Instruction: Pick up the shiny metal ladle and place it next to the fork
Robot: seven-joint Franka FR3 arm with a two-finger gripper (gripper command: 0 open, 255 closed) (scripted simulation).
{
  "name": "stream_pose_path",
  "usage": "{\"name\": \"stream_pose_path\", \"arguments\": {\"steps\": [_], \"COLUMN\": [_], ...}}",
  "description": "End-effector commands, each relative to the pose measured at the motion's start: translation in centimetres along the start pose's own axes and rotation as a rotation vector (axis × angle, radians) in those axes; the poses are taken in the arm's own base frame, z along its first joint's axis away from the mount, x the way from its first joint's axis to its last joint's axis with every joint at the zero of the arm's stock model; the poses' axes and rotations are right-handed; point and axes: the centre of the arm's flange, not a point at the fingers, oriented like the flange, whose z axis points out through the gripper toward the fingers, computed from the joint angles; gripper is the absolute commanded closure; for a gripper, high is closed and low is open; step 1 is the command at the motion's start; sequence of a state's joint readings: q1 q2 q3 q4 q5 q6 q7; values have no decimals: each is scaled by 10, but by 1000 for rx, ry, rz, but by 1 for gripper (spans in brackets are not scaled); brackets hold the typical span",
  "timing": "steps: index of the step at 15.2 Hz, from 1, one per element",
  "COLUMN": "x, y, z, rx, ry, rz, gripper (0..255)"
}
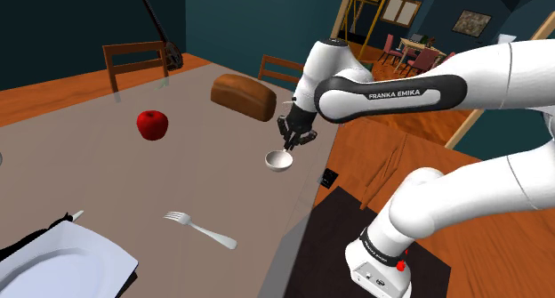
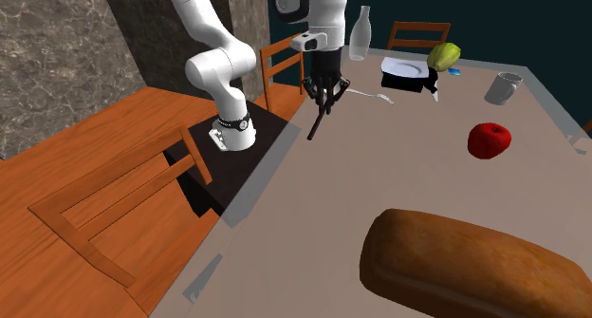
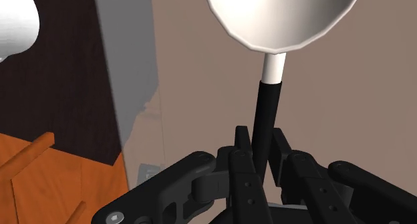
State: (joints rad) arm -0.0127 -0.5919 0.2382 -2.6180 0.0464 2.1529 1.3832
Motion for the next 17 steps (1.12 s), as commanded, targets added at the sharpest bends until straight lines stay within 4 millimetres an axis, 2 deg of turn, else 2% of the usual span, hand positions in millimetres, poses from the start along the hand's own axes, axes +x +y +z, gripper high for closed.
{"name": "stream_pose_path", "arguments": {"steps": [1, 11, 12, 17], "x": [-25, -150, -152, -154], "y": [10, 49, 49, 52], "z": [-3, -22, -22, 4], "rx": [0, 0, 0, 0], "ry": [0, 0, 0, 0], "rz": [2, 2, 2, 2], "gripper": [255, 255, 255, 255]}}
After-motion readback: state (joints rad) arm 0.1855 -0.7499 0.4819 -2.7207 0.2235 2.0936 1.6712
